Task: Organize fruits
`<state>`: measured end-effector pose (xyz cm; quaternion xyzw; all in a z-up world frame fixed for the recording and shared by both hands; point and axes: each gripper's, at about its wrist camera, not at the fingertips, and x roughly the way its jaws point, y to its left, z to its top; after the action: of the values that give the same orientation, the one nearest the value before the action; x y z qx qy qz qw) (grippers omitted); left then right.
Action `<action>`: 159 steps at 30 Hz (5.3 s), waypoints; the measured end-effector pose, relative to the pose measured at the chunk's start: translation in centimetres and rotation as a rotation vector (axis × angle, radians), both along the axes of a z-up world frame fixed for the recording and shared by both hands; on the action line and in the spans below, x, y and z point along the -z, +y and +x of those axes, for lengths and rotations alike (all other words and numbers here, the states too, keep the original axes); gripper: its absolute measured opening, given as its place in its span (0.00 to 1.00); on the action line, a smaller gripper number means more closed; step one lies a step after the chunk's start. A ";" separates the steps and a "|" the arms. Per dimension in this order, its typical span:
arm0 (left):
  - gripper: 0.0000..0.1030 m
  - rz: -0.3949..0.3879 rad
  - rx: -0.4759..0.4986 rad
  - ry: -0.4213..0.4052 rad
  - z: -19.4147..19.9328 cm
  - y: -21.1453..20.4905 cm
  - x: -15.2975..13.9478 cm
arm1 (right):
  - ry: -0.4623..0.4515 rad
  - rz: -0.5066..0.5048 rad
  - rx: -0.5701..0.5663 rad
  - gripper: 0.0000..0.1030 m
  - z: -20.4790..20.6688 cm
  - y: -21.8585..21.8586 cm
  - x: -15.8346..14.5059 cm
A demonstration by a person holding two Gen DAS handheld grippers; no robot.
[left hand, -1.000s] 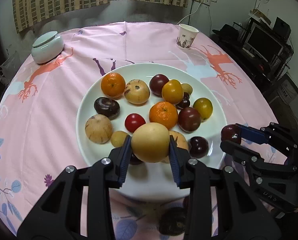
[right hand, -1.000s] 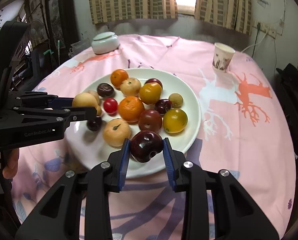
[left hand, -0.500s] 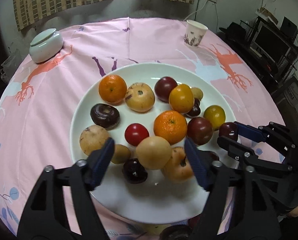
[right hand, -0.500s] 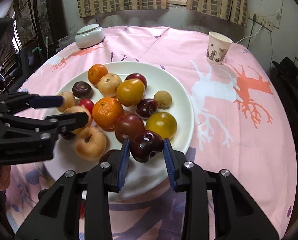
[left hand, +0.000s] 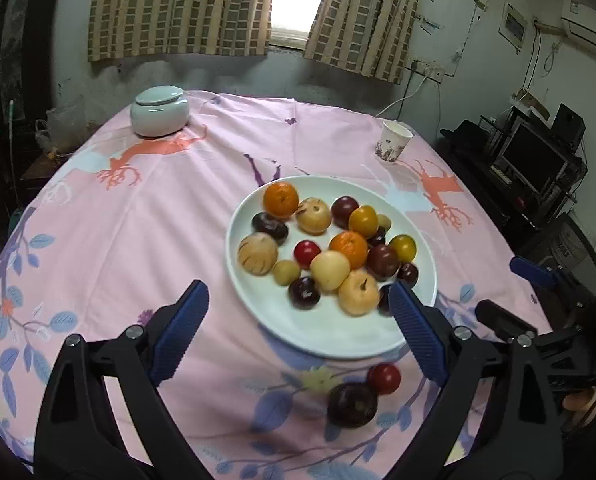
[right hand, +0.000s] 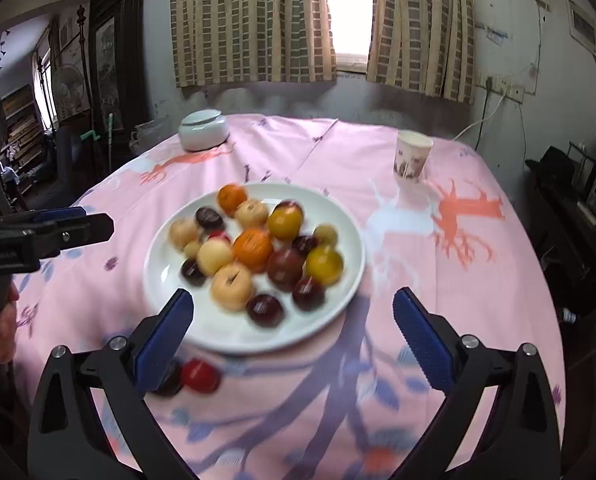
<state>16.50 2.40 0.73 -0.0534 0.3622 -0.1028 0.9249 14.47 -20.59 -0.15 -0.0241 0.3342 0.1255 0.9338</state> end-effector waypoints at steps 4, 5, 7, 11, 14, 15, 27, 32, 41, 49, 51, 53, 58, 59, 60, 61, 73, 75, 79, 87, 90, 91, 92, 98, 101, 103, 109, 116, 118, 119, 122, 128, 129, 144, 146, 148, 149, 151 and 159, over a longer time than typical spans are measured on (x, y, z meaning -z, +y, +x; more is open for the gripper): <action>0.91 0.043 -0.065 -0.012 -5.1 1.1 2.9 | 0.073 0.044 -0.010 0.98 -3.5 0.9 2.1; 0.91 0.043 -0.074 0.003 -5.9 1.4 3.7 | 0.098 0.054 -0.005 0.98 -4.1 1.3 3.0; 0.91 0.032 -0.064 0.049 -7.0 1.8 5.2 | 0.130 0.068 0.006 0.98 -4.7 1.9 4.1; 0.91 0.039 -0.055 0.076 -8.1 2.3 5.9 | 0.151 0.082 0.026 0.98 -4.8 2.5 5.3; 0.91 0.036 -0.055 0.060 -8.8 2.4 5.6 | 0.145 0.075 0.015 0.59 -4.4 2.9 5.7; 0.91 0.036 -0.054 0.057 -9.0 2.4 5.5 | 0.175 0.088 -0.003 0.53 -4.1 2.9 6.1; 0.91 0.043 -0.028 0.066 -9.4 1.9 5.7 | 0.258 0.023 -0.071 0.52 -0.9 5.8 8.0; 0.90 0.025 -0.040 0.071 -9.4 2.5 5.7 | 0.274 0.019 -0.089 0.38 0.5 6.6 8.5; 0.91 0.031 0.017 0.089 -8.7 1.1 5.6 | 0.206 0.033 -0.062 0.32 -2.1 5.5 6.5; 0.91 0.126 0.066 0.127 -5.1 -4.0 7.5 | 0.192 0.114 -0.005 0.32 -6.7 1.0 5.6; 0.91 0.151 0.064 0.137 -4.1 -5.0 8.1 | 0.185 0.123 -0.001 0.32 -7.3 0.5 5.5; 0.91 0.173 0.064 0.151 -3.2 -5.8 8.7 | 0.176 0.141 -0.002 0.31 -7.7 0.0 5.2; 0.62 0.217 0.096 0.200 -1.7 -7.0 10.3 | 0.168 0.165 -0.003 0.31 -7.8 -0.6 4.9; 0.59 0.216 0.097 0.187 -1.7 -7.0 10.2 | 0.169 0.171 -0.005 0.31 -7.8 -0.7 4.9; 0.44 0.200 0.110 0.187 -1.8 -7.0 10.1 | 0.170 0.176 -0.007 0.31 -7.8 -0.7 4.9; 0.44 0.197 0.110 0.182 -1.9 -6.9 10.0 | 0.170 0.181 -0.009 0.31 -7.7 -0.7 4.9; 0.43 0.038 0.131 0.139 -5.2 -4.5 7.0 | 0.154 0.180 -0.046 0.32 -7.9 0.9 4.1; 0.43 0.026 0.134 0.135 -5.5 -4.3 6.6 | 0.158 0.175 -0.052 0.32 -7.6 1.2 4.1; 0.43 0.019 0.137 0.119 -5.8 -3.9 5.7 | 0.157 0.164 -0.060 0.32 -7.1 2.0 4.0; 0.43 0.029 0.107 0.140 -2.3 -2.6 4.3 | 0.137 0.132 -0.113 0.32 -4.2 4.3 2.7; 0.43 0.024 0.086 0.168 0.8 -1.9 4.0 | 0.149 0.105 -0.133 0.32 -1.8 5.8 2.5; 0.43 0.030 0.083 0.172 1.9 -1.9 3.9 | 0.156 0.103 -0.139 0.32 -1.3 6.2 2.6; 0.43 0.039 0.080 0.172 2.7 -1.9 3.8 | 0.160 0.095 -0.142 0.32 -0.5 6.6 2.8; 0.44 0.039 0.068 0.199 6.5 -2.0 3.7 | 0.183 0.081 -0.129 0.31 2.9 7.8 3.6; 0.44 0.043 0.077 0.207 7.1 -2.2 4.0 | 0.202 0.078 -0.124 0.32 3.8 8.0 4.1; 0.44 0.044 0.086 0.219 7.4 -2.4 4.4 | 0.207 0.074 -0.124 0.32 4.2 8.1 4.3; 0.44 0.024 0.086 0.259 8.7 -2.4 5.3 | 0.207 0.024 -0.089 0.32 5.2 8.4 4.9; 0.68 -0.009 0.071 0.222 9.4 -1.9 4.1 | 0.188 0.004 -0.066 0.38 5.7 8.3 5.2; 0.69 -0.017 0.065 0.210 9.3 -1.7 3.6 | 0.151 -0.003 -0.043 0.80 5.4 8.1 4.9; 0.71 -0.019 0.063 0.202 9.3 -1.6 3.3 | 0.115 -0.007 -0.037 0.82 5.2 8.0 4.5; 0.77 -0.011 0.048 0.168 8.6 -1.4 2.4 | 0.079 -0.011 -0.035 0.88 4.8 7.8 3.6; 0.95 0.044 -0.003 0.050 6.3 -1.4 0.0 | 0.056 0.013 -0.028 0.99 3.0 7.1 2.2; 0.96 0.052 -0.012 0.033 5.7 -1.4 -0.3 | 0.060 0.018 -0.018 0.99 2.5 6.9 2.1; 0.98 0.110 -0.041 0.015 -3.4 -2.5 0.4 | 0.067 -0.044 0.150 0.99 -3.8 4.6 1.7; 0.98 0.119 -0.036 0.014 -4.3 -2.6 0.4 | 0.069 -0.057 0.152 0.99 -4.0 4.7 1.8; 0.98 0.118 -0.031 0.014 -4.8 -2.6 0.2 | 0.079 -0.058 0.156 0.99 -4.1 4.7 2.0; 0.98 0.118 -0.031 0.013 -5.0 -2.6 0.2 | 0.085 -0.057 0.160 0.99 -4.0 4.7 2.1; 0.98 0.120 -0.045 0.011 -5.2 -2.4 -0.1 | 0.093 -0.053 0.168 0.99 -4.0 4.5 2.2; 0.98 0.122 -0.061 0.011 -5.4 -2.0 -0.3 | 0.096 -0.047 0.160 0.99 -4.5 4.7 2.1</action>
<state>11.13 0.38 1.05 -0.0087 0.3712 -0.0518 0.9271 9.95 -15.91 -2.23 -0.0130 0.3825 0.0438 0.9228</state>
